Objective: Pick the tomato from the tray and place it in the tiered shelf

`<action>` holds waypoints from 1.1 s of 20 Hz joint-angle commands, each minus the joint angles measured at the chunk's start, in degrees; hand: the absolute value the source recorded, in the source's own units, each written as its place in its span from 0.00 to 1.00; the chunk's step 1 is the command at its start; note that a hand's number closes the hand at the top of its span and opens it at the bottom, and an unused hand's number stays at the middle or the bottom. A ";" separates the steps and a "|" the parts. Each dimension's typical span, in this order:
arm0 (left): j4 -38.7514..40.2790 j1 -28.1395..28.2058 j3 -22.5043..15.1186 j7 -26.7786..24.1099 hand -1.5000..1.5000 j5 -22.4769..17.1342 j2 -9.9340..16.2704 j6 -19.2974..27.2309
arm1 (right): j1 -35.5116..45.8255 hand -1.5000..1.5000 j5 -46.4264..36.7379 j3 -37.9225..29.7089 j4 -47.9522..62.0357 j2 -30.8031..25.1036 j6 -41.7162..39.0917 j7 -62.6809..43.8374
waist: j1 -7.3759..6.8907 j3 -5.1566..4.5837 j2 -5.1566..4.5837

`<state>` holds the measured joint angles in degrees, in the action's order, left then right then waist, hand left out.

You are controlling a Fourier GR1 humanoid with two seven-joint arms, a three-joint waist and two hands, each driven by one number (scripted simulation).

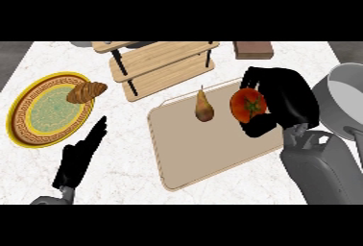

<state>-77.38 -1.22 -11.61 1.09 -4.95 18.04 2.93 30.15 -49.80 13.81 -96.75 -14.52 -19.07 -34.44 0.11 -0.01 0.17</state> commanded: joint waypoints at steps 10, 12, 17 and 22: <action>0.00 -0.08 0.37 -0.92 0.50 1.35 -1.38 -2.10 | 28.30 1.00 5.27 -15.25 12.55 2.81 1.74 -2.93 | -1.03 -0.03 -0.27; -2.94 -0.14 0.04 1.79 0.50 2.20 -1.25 -1.04 | 31.62 1.00 1.58 -13.86 20.16 4.67 6.78 -1.97 | -1.58 -0.02 -0.35; -3.05 0.34 1.10 2.19 0.50 1.12 -0.75 -2.91 | 39.89 1.00 -1.89 -15.52 35.22 6.00 14.04 -0.52 | -2.30 -0.03 -0.55; -2.24 -0.59 0.47 0.87 0.50 2.37 -2.20 -2.67 | 46.39 1.00 -2.25 -18.12 51.66 3.33 18.65 8.66 | -2.97 -0.04 -0.94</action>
<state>-77.68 -2.92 -10.50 2.10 -2.93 16.42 0.35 71.84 -50.80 -3.09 -56.34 -10.42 -4.30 -30.40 -2.07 -0.06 -0.54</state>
